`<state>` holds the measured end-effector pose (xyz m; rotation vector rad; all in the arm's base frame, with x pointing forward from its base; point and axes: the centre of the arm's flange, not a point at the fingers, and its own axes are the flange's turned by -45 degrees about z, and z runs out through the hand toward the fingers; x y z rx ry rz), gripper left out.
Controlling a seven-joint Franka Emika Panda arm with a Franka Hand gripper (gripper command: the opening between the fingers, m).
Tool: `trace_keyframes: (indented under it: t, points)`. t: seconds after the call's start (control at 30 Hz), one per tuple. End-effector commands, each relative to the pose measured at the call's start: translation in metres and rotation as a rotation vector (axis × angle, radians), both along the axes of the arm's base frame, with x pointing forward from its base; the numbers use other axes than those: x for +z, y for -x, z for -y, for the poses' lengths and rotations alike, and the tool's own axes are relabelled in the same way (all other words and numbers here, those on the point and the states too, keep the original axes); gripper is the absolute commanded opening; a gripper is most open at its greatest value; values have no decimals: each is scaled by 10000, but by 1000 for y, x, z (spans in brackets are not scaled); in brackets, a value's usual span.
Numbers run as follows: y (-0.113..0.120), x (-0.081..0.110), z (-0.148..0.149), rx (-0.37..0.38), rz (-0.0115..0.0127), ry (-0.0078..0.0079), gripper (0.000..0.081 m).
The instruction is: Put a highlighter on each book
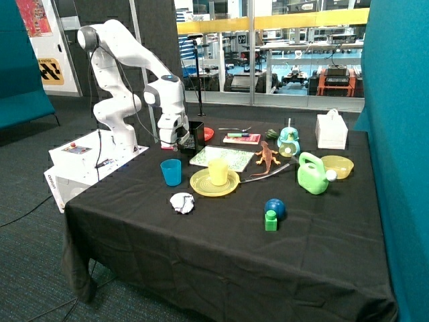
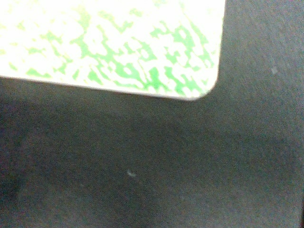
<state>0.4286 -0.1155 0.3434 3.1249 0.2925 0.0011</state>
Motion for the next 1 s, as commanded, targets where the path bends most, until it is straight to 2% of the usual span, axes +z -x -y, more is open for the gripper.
trace_keyframes:
  t: [0.0,0.37,0.73,0.97]
  points:
    - [-18,19,-18,382,-11,-30,57]
    - [-39,39,-24,405,-11,-30,59]
    - [-90,64,-40,426,-11,-30,57]
    - [-118,65,-54,435,-11,-30,58]
